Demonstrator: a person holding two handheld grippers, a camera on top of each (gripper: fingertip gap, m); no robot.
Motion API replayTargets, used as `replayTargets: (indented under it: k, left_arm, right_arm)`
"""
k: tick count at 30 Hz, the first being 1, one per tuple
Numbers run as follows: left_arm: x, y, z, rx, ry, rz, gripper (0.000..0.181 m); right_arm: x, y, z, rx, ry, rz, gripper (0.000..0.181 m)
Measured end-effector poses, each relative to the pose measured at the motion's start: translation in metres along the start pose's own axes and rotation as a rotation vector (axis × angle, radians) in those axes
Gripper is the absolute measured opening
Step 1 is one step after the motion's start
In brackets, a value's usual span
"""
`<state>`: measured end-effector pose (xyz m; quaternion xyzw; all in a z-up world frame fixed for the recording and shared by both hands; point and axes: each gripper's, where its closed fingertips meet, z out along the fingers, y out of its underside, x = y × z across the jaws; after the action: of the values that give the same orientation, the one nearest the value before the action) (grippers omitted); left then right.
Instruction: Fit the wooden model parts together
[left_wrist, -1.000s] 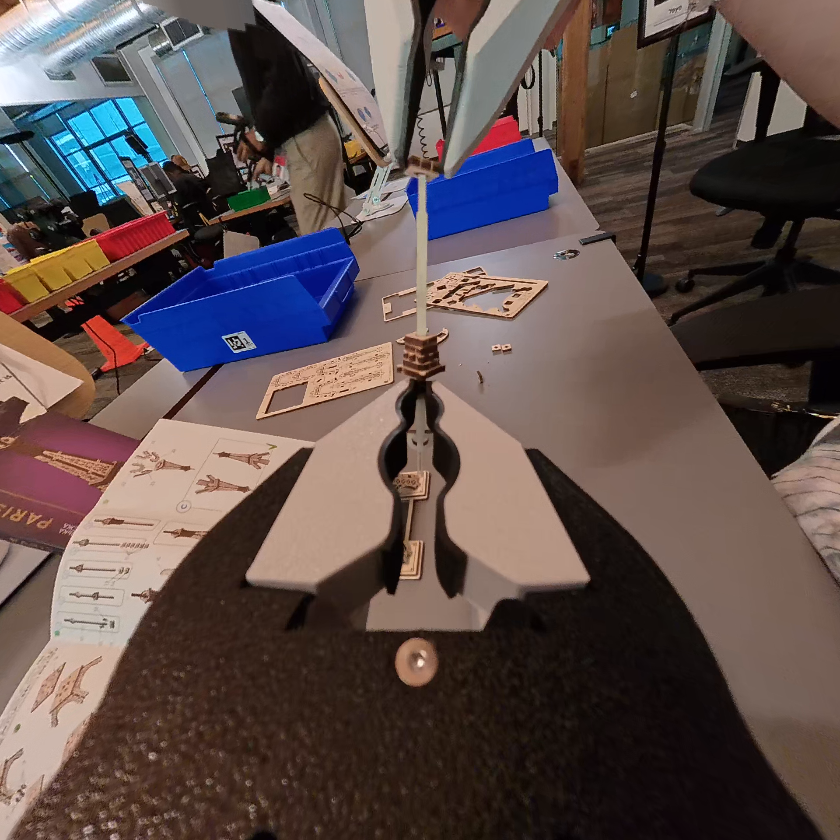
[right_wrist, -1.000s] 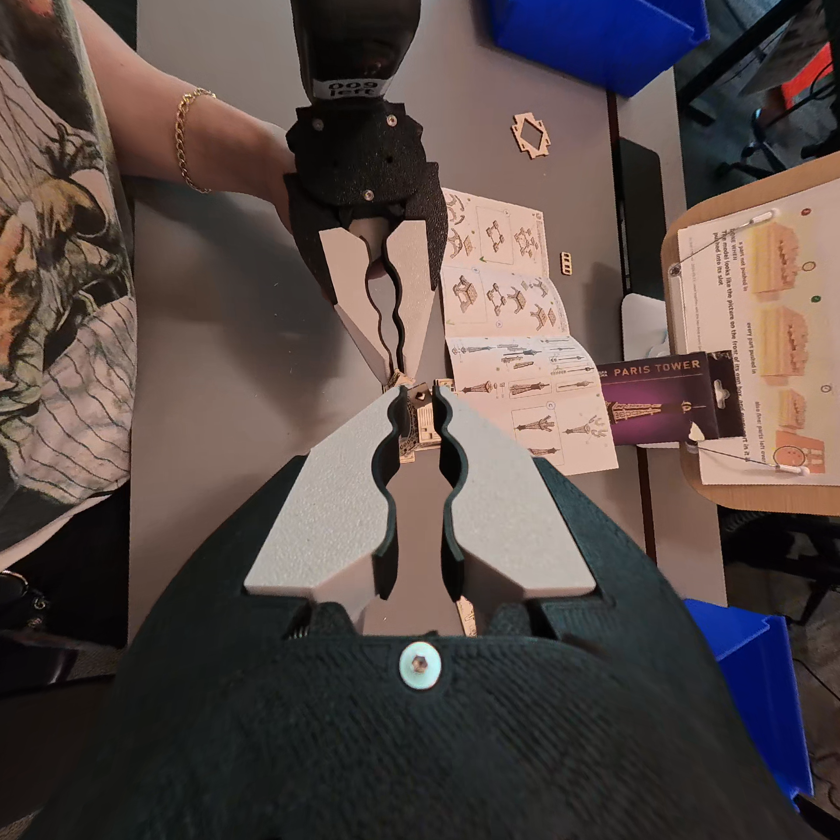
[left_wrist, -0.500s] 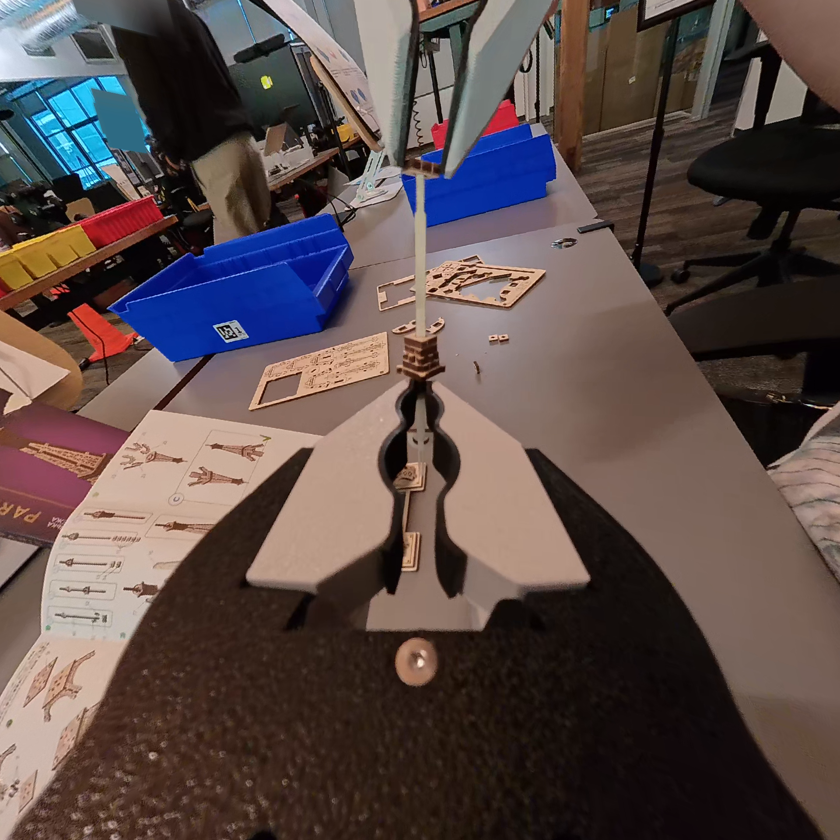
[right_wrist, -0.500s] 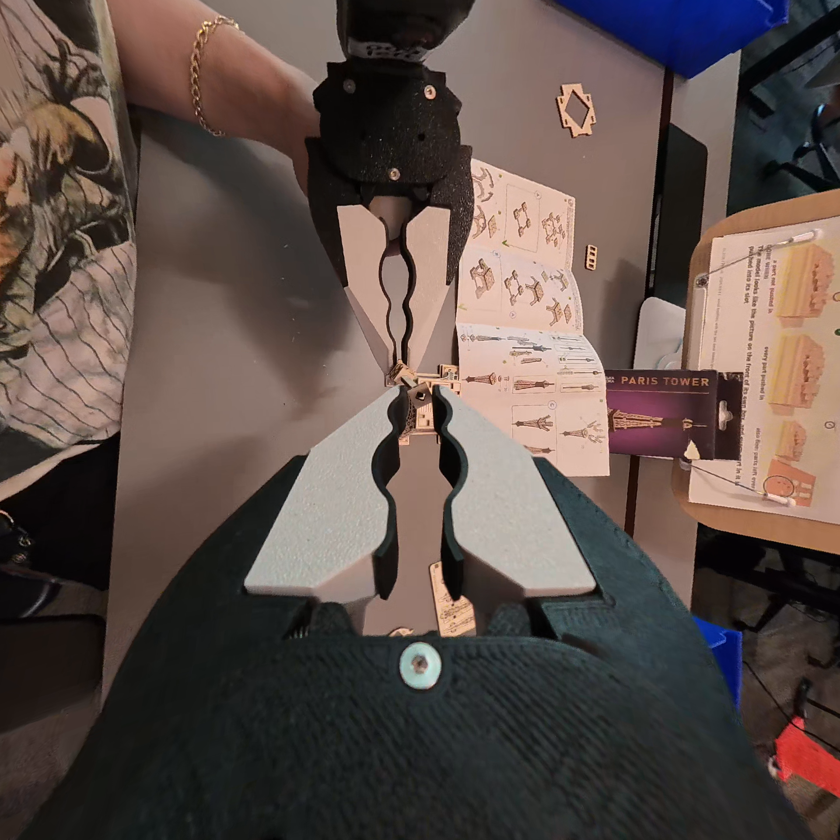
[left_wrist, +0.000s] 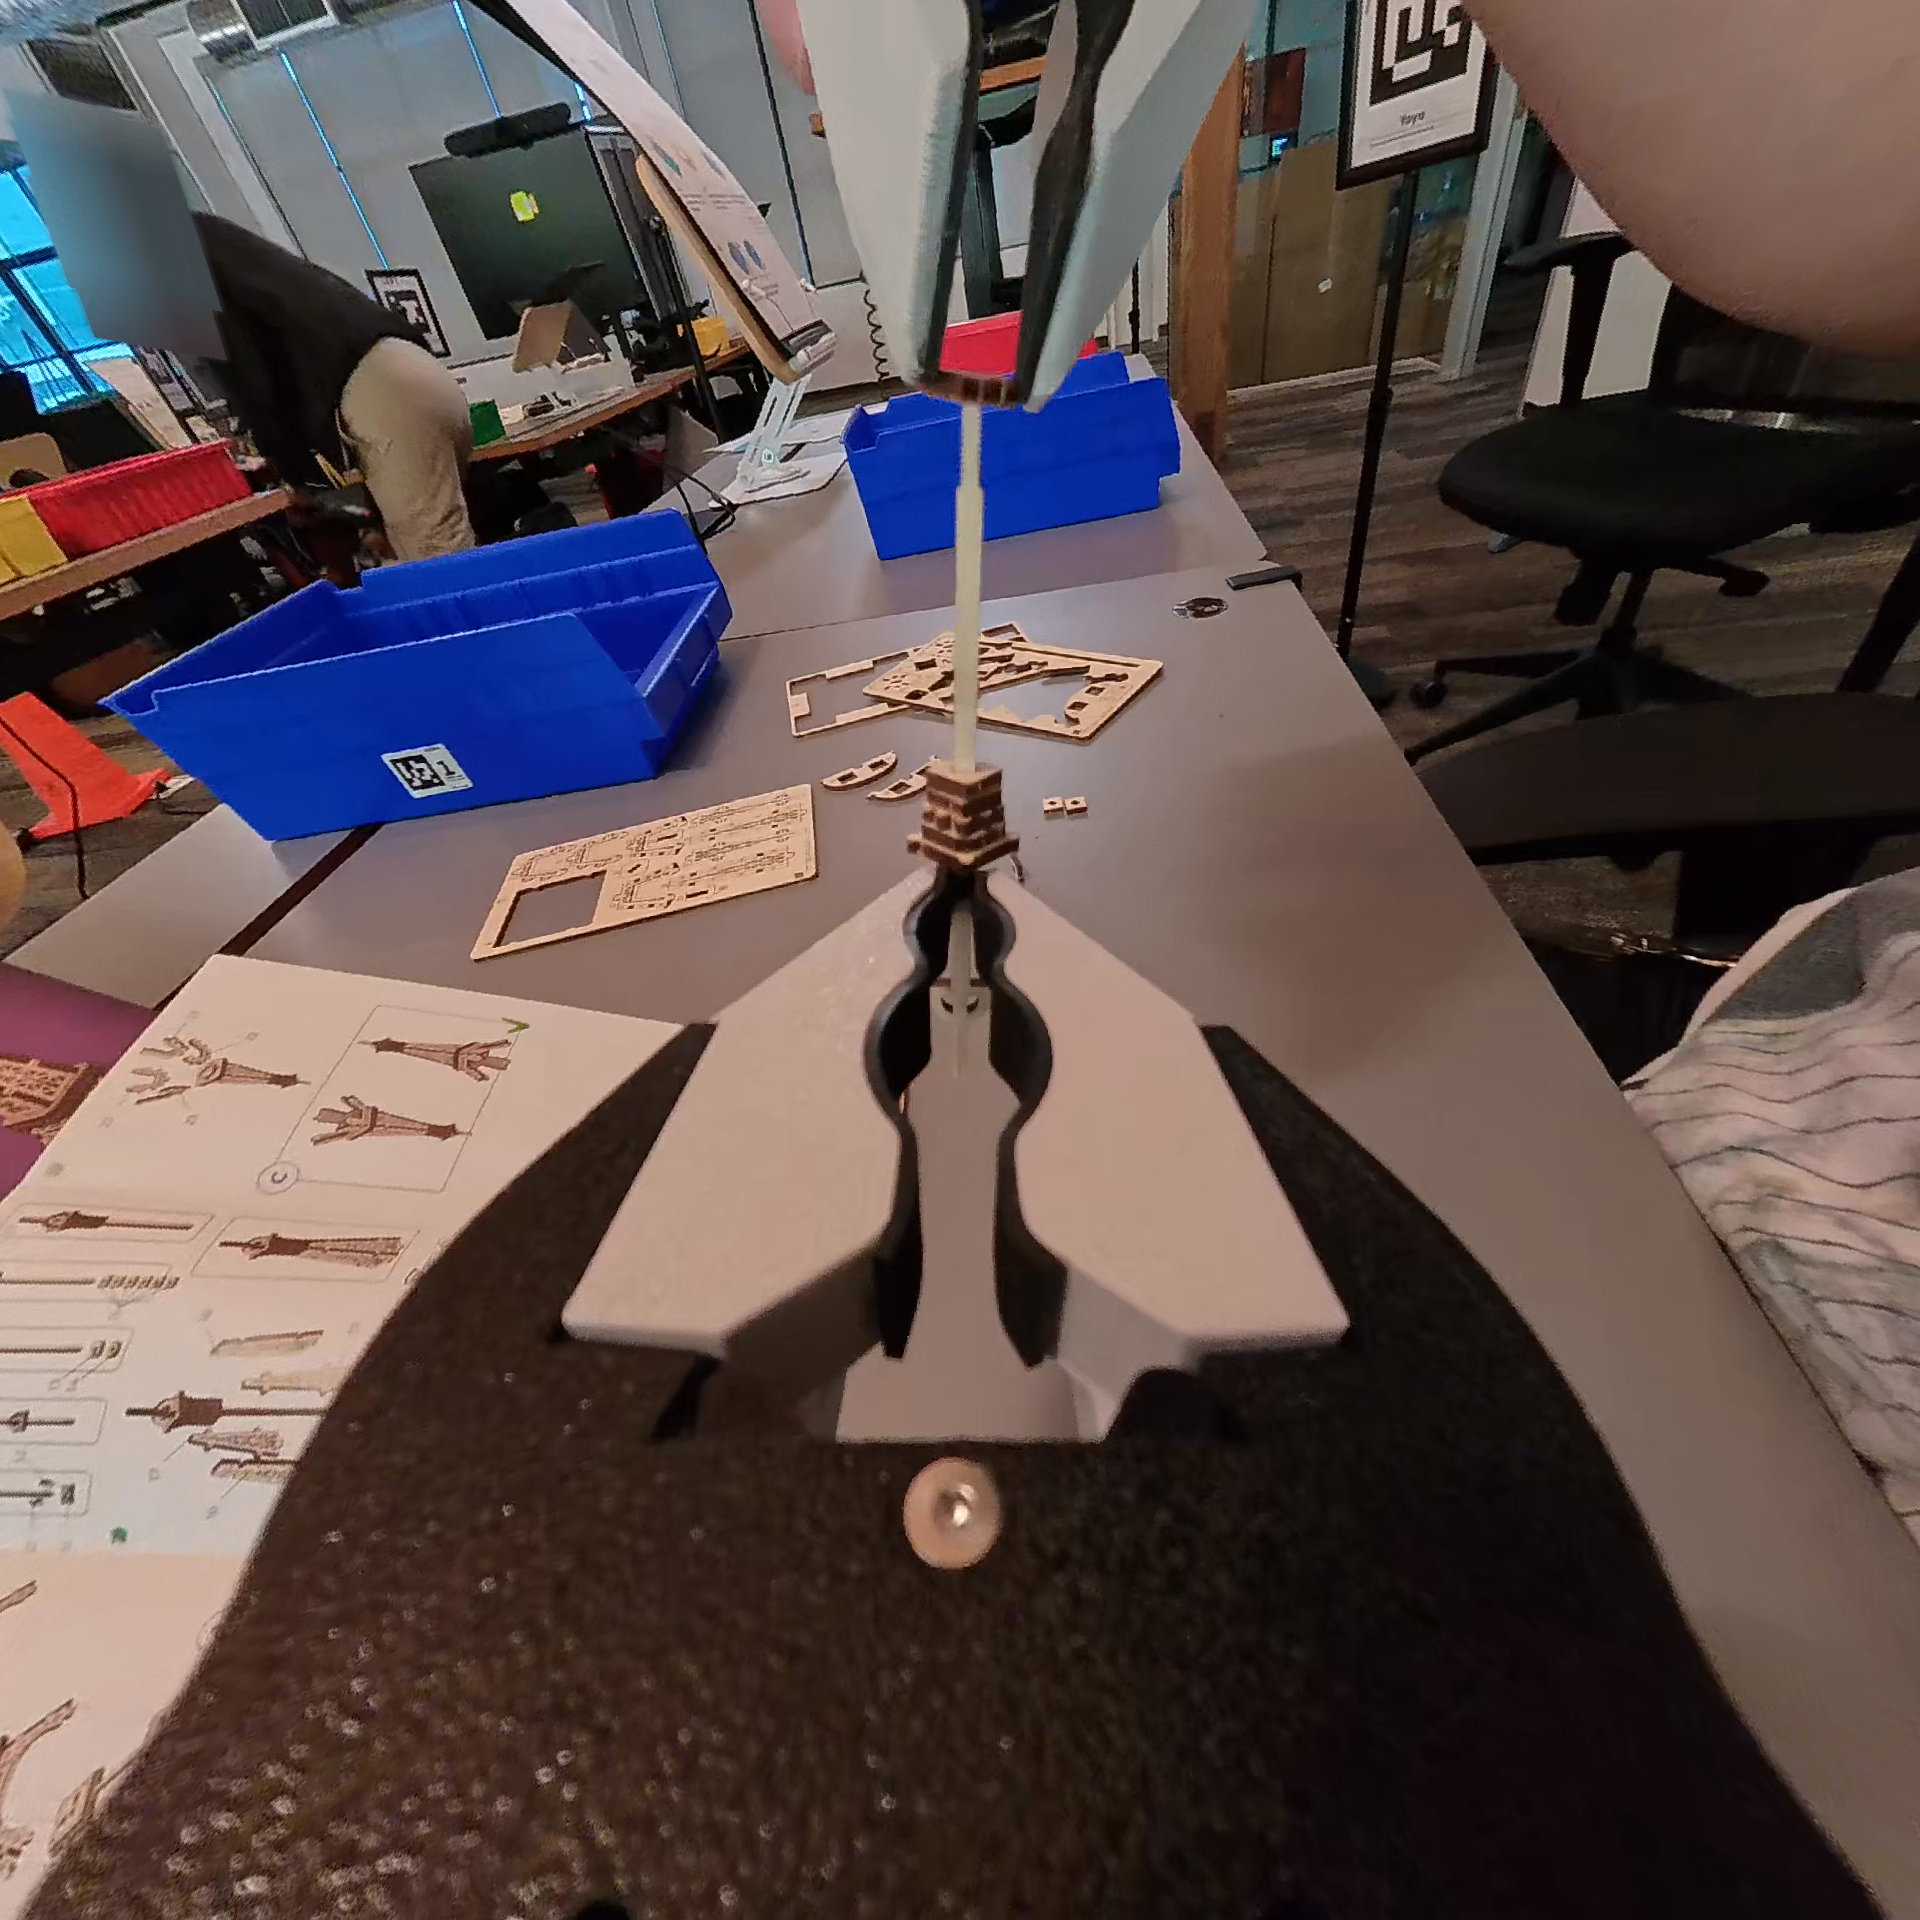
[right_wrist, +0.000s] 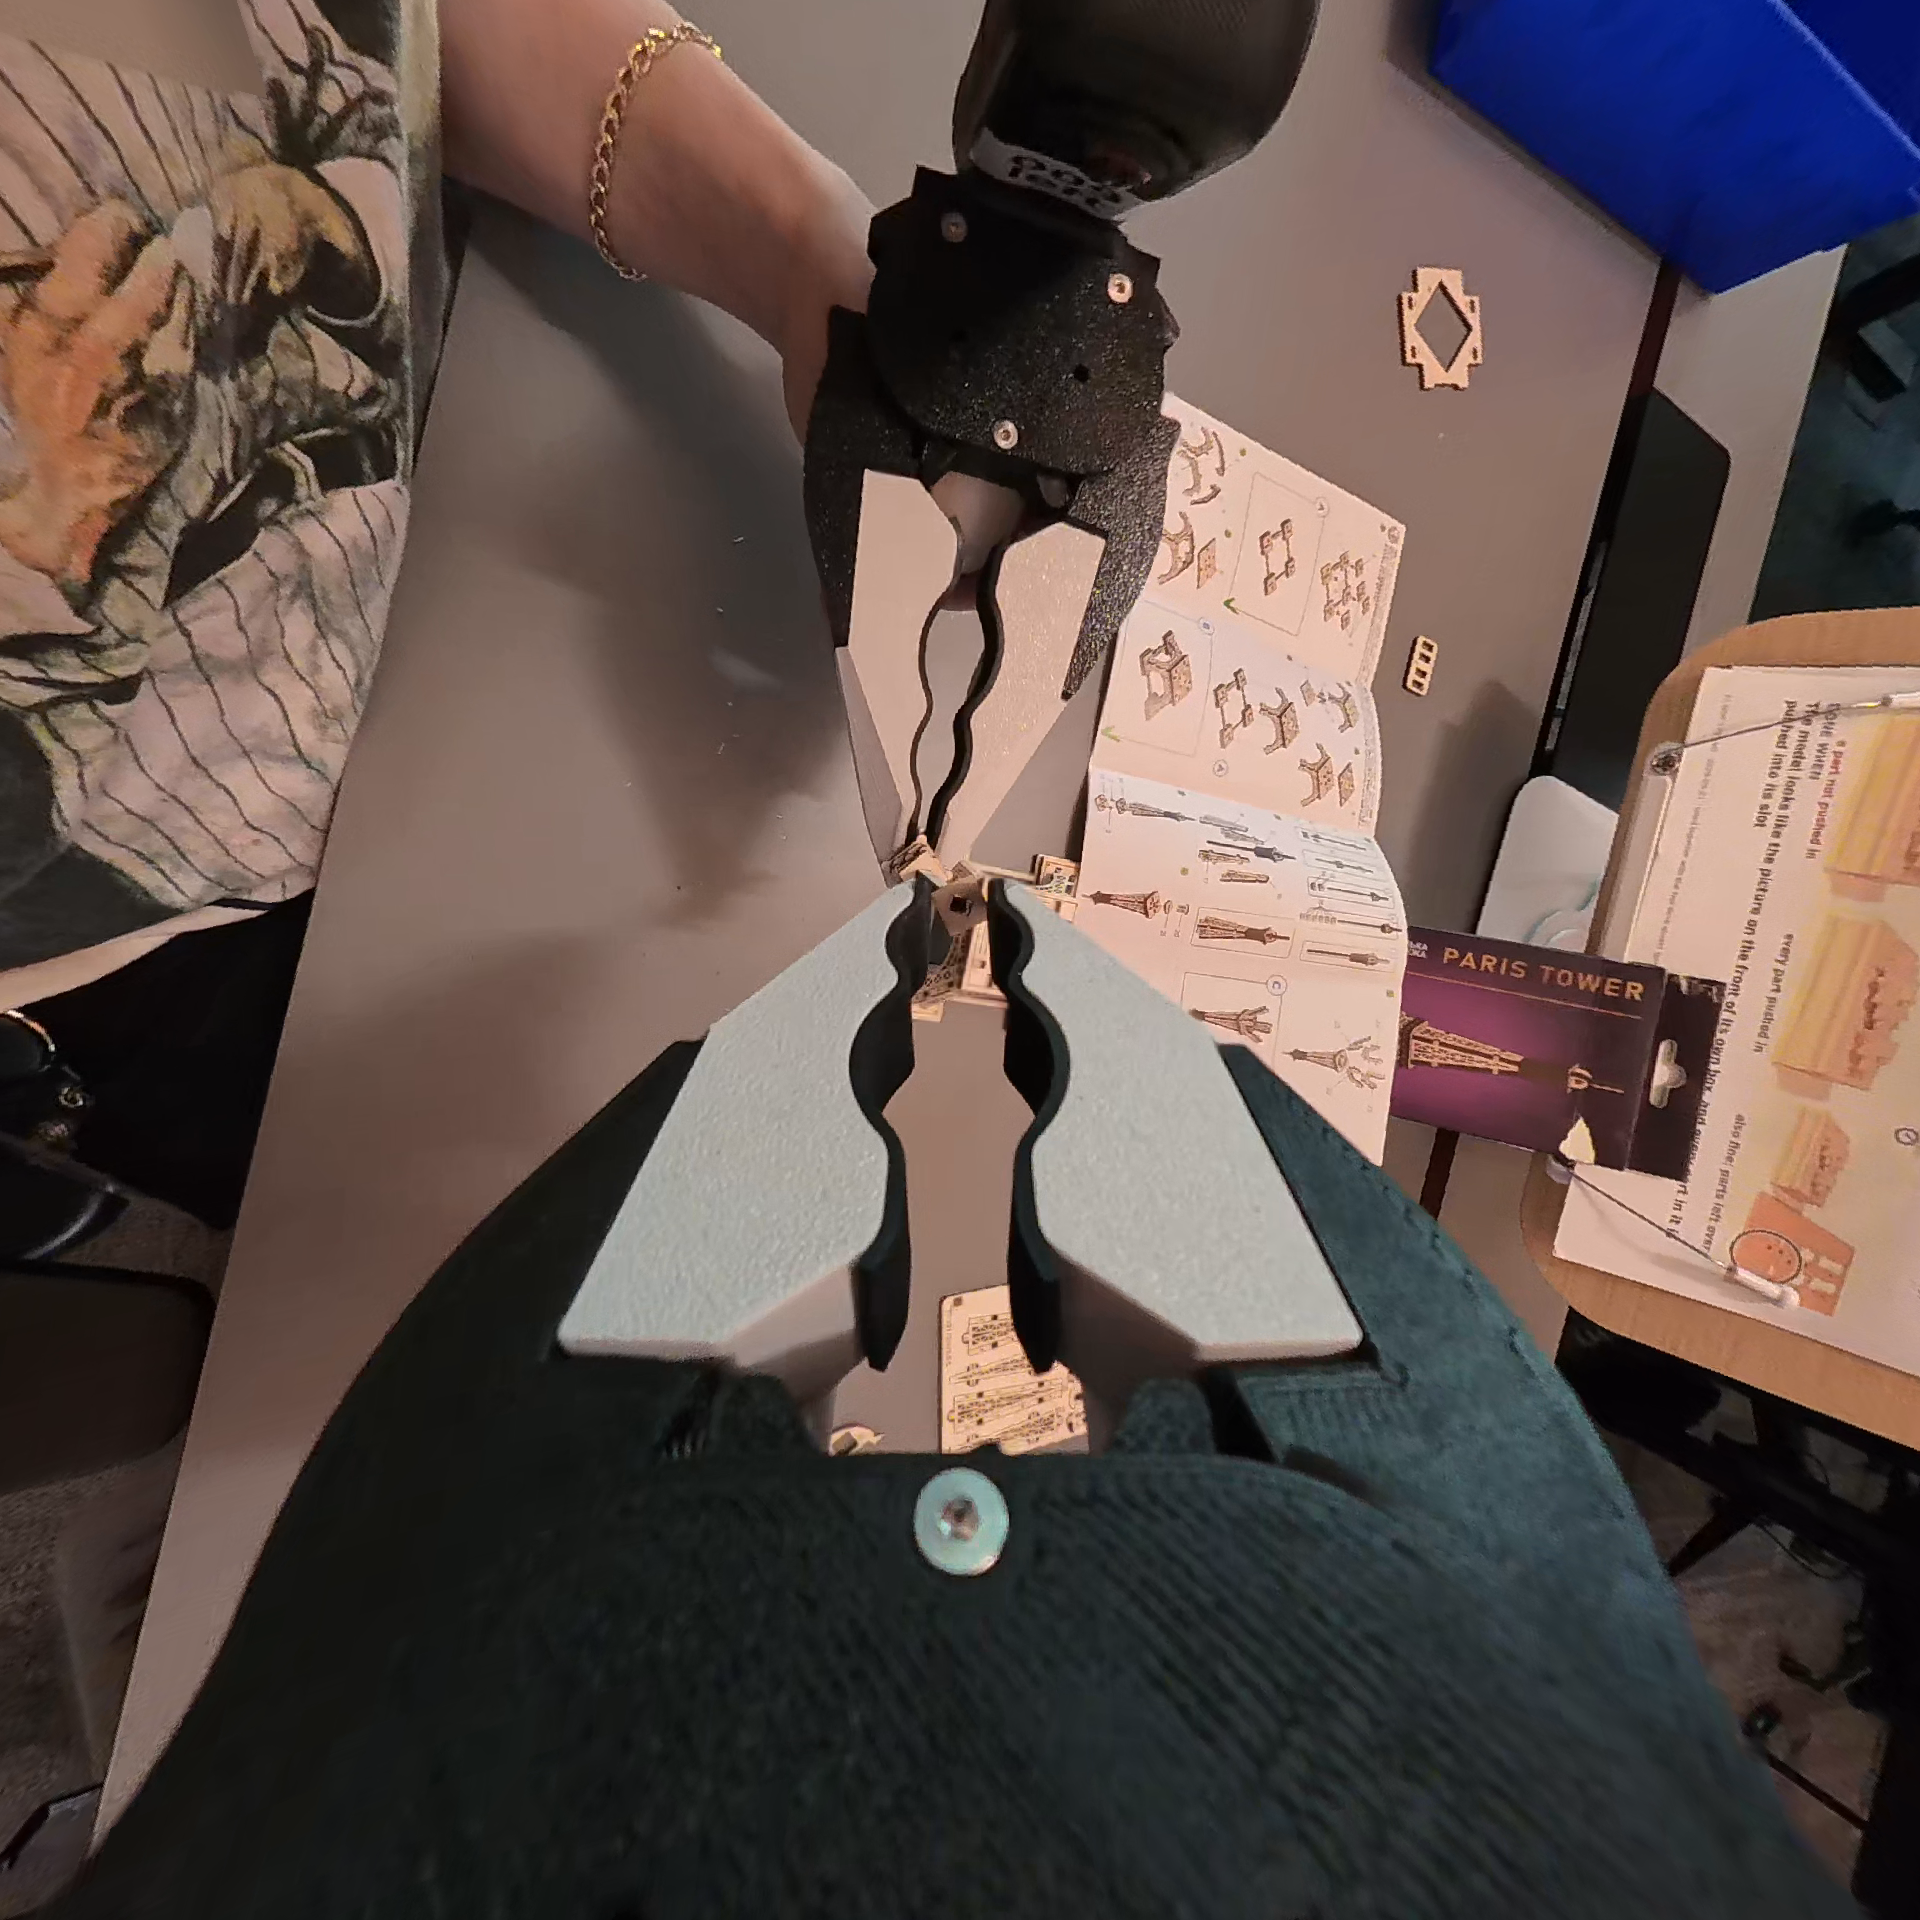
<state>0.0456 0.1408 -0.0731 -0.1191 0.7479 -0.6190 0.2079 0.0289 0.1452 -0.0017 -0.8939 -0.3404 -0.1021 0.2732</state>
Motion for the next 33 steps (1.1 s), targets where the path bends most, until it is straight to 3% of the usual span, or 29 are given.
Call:
replayTargets:
  k: [18, 33]
  left_arm:
    - [-0.003, 0.001, 0.001, -0.015, -0.035, 0.054, 0.000]
    - [0.008, -0.013, -0.003, 0.084, 0.064, -0.019, 0.000]
  right_arm:
    - [0.000, 0.008, 0.001, -0.065, -0.024, 0.022, 0.009]
    - [-0.006, 0.001, -0.002, -0.074, -0.082, -0.102, 0.008]
